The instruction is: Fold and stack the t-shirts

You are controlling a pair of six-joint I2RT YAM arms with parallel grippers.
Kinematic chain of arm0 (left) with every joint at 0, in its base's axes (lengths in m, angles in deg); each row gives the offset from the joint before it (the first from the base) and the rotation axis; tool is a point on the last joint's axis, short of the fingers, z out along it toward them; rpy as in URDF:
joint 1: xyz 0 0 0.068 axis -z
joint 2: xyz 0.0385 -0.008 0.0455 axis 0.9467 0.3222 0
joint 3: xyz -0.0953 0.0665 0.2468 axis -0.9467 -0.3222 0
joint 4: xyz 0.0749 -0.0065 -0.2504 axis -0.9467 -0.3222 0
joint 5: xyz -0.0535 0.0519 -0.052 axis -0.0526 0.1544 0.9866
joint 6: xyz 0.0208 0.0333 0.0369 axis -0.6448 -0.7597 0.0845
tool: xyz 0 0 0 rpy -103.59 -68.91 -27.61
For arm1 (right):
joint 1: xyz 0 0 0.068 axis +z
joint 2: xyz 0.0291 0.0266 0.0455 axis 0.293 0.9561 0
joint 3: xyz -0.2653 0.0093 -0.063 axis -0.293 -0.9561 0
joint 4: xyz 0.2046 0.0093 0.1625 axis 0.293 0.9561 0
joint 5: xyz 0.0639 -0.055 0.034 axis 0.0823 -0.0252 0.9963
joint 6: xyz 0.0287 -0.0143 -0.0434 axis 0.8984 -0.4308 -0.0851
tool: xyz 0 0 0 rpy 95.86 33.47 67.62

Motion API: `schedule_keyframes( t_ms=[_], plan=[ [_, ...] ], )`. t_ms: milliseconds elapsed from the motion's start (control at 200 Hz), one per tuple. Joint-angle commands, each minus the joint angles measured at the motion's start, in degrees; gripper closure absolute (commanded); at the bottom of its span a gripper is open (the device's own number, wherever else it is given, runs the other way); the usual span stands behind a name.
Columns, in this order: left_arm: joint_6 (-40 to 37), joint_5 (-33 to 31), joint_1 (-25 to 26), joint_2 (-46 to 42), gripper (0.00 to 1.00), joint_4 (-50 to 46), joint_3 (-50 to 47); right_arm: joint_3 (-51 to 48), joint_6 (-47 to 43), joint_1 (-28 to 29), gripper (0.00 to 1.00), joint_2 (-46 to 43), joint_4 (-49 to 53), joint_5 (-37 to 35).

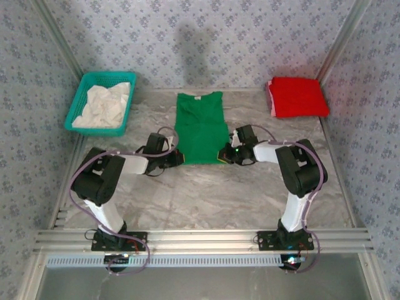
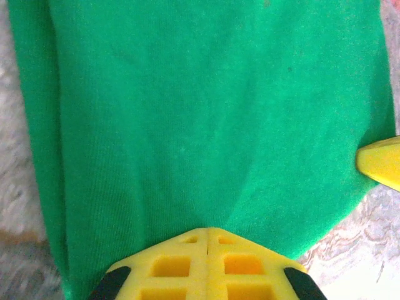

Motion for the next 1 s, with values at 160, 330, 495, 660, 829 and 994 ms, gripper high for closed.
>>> schedule_keyframes(
  t_ms=[160, 330, 495, 660, 829, 994],
  plan=[
    [1.95, -4.99, 3.98, -3.33, 1.0, -11.01, -9.15, -11.98, 2.96, 3.43, 1.0, -5.79, 2.59, -3.49],
    [7.28, -5.88, 5.94, -10.37, 1.0, -11.12, -15.47, -16.74, 4.91, 6.07, 1.0, -12.1, 4.76, -5.8],
    [4.77, -9.28, 6.58, -19.89, 0.97, -24.16, -8.51, -11.26, 0.73, 6.07, 1.0, -20.1, 15.89, -8.96],
    [5.42, -9.29, 4.0, -28.7, 0.83, -31.23, -4.36, -9.18, 0.86, 1.98, 0.97, -28.31, 21.1, -8.8],
    [7.41, -2.16, -0.38, -33.86, 0.65, -32.12, -9.55, -12.74, 0.22, -3.28, 0.76, -29.79, 21.64, -4.57],
    [7.59, 3.07, -2.52, -33.5, 0.57, -31.09, -13.06, -14.26, 0.36, -4.13, 0.63, -26.51, 18.64, -0.26]
  ],
)
